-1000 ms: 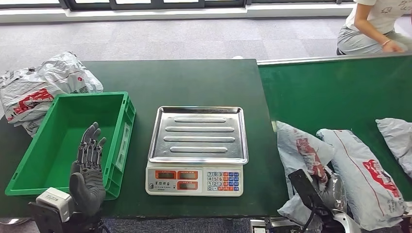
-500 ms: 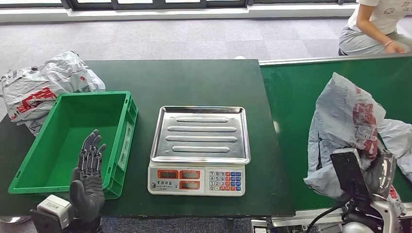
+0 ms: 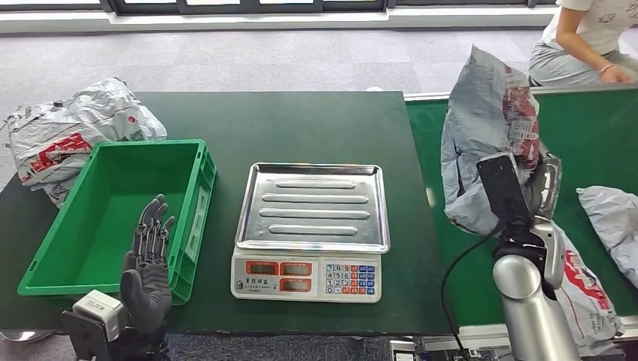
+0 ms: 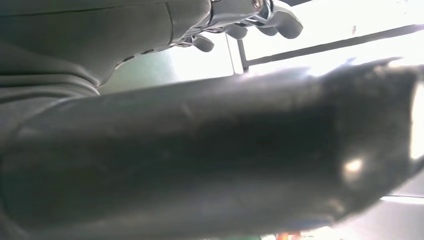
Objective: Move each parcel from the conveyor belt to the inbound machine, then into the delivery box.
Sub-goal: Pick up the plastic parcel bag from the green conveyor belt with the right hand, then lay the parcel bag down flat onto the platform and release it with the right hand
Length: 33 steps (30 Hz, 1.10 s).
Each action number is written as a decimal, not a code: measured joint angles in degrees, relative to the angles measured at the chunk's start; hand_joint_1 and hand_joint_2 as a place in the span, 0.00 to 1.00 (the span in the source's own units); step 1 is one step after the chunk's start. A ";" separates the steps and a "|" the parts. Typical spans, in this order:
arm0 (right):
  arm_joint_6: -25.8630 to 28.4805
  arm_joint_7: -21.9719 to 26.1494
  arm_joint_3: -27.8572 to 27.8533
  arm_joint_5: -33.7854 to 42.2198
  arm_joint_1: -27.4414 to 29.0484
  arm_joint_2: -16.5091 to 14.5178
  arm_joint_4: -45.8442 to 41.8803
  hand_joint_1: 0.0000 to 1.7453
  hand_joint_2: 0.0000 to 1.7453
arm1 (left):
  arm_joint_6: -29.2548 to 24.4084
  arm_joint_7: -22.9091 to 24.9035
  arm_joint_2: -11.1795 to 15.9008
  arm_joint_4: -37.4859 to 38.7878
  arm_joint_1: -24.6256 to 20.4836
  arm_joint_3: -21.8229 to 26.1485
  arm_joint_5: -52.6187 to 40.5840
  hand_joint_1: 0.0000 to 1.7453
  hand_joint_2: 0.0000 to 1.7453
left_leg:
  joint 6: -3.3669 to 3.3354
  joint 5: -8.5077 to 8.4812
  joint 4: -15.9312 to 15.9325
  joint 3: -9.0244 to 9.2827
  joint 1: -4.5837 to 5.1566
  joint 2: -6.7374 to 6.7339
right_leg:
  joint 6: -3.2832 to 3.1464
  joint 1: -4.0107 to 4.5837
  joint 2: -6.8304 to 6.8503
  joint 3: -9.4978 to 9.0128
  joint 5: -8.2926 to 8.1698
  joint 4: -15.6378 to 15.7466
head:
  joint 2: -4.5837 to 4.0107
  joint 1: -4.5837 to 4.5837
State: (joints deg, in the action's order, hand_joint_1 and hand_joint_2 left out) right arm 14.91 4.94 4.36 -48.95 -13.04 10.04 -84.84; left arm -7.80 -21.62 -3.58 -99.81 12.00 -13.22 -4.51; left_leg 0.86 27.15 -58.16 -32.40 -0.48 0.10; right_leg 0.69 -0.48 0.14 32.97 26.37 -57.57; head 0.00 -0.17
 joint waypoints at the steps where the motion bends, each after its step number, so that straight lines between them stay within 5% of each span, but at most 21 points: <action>1: -0.03 0.01 0.63 0.25 -1.04 0.02 1.09 1.00 1.00 | -0.06 0.00 0.04 0.17 -0.12 -0.03 0.09 0.00 0.00 | 0.00 0.00 0.01 -0.03 0.00 -0.03 | 0.00 0.00 -0.03 0.04 0.00 0.00 | 0.00 0.00; 9: 1.50 0.02 5.89 0.44 -10.06 -0.70 11.74 1.00 1.00 | -0.29 -0.16 0.07 2.27 -2.62 -0.62 0.37 0.00 0.00 | -0.01 -0.16 0.00 -0.12 0.01 0.04 | 0.00 -0.01 0.04 0.12 -0.09 -0.01 | 0.00 0.01; 23: 2.27 0.94 7.84 2.00 -12.42 -1.22 16.64 1.00 1.00 | -0.40 -0.64 0.07 4.52 -3.59 -1.10 0.51 0.00 0.00 | 0.00 -0.17 -0.01 -0.33 0.01 0.10 | -0.01 -0.01 0.06 0.31 -0.09 -0.01 | 0.00 0.00; 33: 1.92 2.44 15.83 4.87 -13.61 -7.03 17.06 1.00 1.00 | -1.12 -1.22 -0.08 7.65 -6.97 -2.68 1.98 0.00 0.00 | 0.08 -0.23 0.01 -0.33 0.00 0.06 | -0.03 0.03 0.02 0.38 -0.10 -0.07 | 0.00 0.00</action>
State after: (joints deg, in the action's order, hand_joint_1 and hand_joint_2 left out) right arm 16.82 7.39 20.19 -44.08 -26.65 3.01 -67.78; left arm -8.92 -22.84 -3.66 -92.16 5.03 -15.91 -2.53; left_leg 0.95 26.92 -58.16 -32.73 -0.48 0.16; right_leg 0.67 -0.45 0.15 33.34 26.27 -57.63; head 0.00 -0.17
